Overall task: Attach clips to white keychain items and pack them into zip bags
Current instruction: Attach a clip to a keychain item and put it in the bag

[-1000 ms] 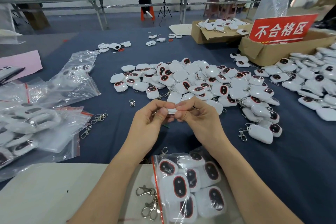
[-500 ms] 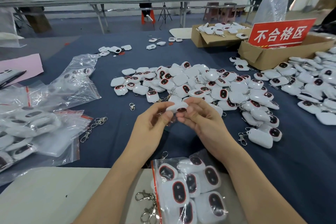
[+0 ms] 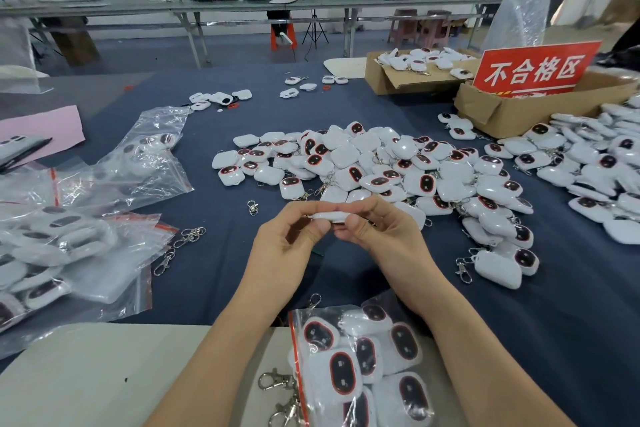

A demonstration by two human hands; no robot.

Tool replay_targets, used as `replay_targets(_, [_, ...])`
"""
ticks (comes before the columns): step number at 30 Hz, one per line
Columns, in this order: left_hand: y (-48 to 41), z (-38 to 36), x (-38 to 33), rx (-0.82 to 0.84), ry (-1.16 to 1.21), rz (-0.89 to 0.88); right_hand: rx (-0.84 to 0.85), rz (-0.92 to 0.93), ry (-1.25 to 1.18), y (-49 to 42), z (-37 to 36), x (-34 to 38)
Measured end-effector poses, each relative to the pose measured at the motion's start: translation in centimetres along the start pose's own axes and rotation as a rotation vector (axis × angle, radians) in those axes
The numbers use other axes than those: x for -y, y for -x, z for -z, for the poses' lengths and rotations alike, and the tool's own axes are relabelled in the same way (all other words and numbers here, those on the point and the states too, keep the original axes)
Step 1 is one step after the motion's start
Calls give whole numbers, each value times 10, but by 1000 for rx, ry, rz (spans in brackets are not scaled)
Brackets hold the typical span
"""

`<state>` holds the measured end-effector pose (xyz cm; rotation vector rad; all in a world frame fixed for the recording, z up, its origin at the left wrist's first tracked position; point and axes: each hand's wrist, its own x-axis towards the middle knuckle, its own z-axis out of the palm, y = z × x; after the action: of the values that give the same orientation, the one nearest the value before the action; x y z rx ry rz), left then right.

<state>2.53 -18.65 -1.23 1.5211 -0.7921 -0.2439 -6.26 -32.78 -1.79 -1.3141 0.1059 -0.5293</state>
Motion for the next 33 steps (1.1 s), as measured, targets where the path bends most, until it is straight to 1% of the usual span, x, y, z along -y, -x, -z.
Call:
replay_targets(15, [-1, -1, 2, -19, 12, 0, -41, -12, -10, 1, -2, 0])
replay_targets(21, [0, -1, 1, -30, -1, 0, -31, -9, -16, 0, -2, -1])
replay_targets(24, [1, -4, -1, -42, -19, -51, -19, -28, -81, -2, 0, -3])
replay_targets(28, [1, -4, -2, -68, 52, -41, -2, -103, -194, -3, 1, -5])
replay_targets(29, [1, -4, -1, -83, 38, -38, 14, -106, -172, -3, 0, -4])
replay_targets(31, [0, -3, 1, -127, -50, -49, 27, -76, -54, -3, -1, -5])
replay_targets(33, [0, -3, 3, -151, -205, -124, 29, -33, 68, -2, -4, -3])
